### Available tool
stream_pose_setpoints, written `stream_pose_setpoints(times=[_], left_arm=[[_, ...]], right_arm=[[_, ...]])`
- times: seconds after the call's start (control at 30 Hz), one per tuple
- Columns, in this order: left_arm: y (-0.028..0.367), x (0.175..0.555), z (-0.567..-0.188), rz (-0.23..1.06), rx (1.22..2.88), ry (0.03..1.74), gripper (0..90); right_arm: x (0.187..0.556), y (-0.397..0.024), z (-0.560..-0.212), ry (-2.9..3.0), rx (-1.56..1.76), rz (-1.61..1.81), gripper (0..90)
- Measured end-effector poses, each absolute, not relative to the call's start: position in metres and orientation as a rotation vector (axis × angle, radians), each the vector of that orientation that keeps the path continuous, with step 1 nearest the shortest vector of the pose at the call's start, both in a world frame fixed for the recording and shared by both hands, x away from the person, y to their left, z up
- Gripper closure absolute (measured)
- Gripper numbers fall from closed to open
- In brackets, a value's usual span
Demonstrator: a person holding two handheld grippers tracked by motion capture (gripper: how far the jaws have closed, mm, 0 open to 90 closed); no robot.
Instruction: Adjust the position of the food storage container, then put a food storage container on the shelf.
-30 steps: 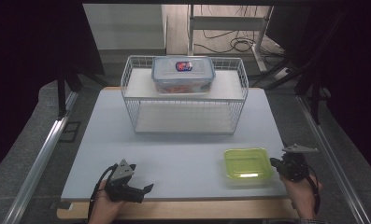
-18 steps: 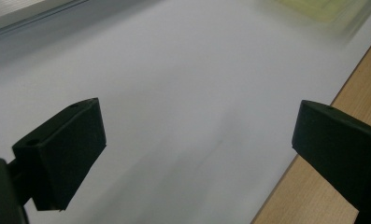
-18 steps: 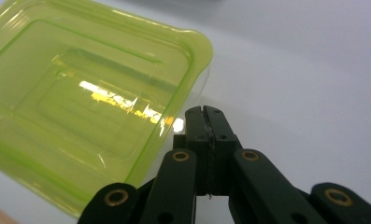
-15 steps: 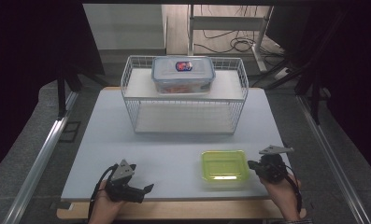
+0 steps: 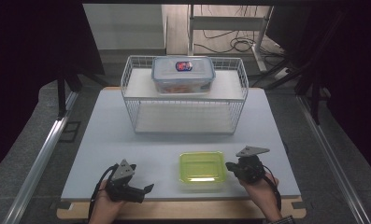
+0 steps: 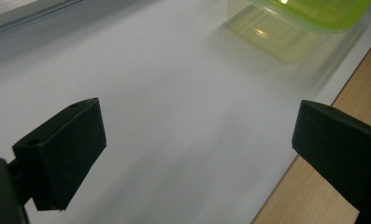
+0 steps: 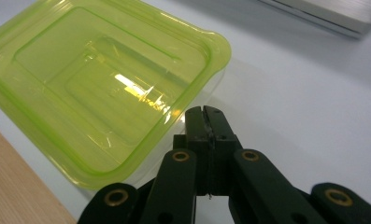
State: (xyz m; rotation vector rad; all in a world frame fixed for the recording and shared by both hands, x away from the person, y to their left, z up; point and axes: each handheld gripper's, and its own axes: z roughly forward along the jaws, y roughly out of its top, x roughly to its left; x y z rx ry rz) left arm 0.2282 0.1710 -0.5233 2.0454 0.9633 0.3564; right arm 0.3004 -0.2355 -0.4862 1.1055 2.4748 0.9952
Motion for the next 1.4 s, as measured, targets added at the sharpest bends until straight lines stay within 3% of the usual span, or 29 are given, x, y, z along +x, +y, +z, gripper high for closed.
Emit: stream_pose_setpoints(times=[0.57, 0.67, 0.87, 1.07, 1.2, 1.4], left_arm=[[0.172, 0.229, -0.523, 0.356, 2.042, 0.973, 2.5], [0.173, 0.228, -0.523, 0.353, 2.034, 0.975, 2.5], [0.172, 0.228, -0.523, 0.351, 2.038, 0.971, 2.5], [0.173, 0.228, -0.523, 0.352, 2.035, 0.972, 2.5], [0.173, 0.228, -0.523, 0.354, 2.038, 0.971, 2.5], [0.172, 0.228, -0.522, 0.36, 2.041, 0.966, 2.5]], right_arm=[[0.292, -0.203, -0.489, 2.534, 1.012, 1.038, 89.0], [0.293, -0.208, -0.487, 2.5, 1.023, 1.052, 83.1], [0.297, -0.222, -0.487, 2.44, 1.075, 1.078, 61.5], [0.3, -0.227, -0.486, 2.418, 1.102, 1.113, 45.6], [0.299, -0.227, -0.487, 2.43, 1.1, 1.13, 43.6], [0.297, -0.227, -0.488, 2.44, 1.127, 1.211, 49.9]])
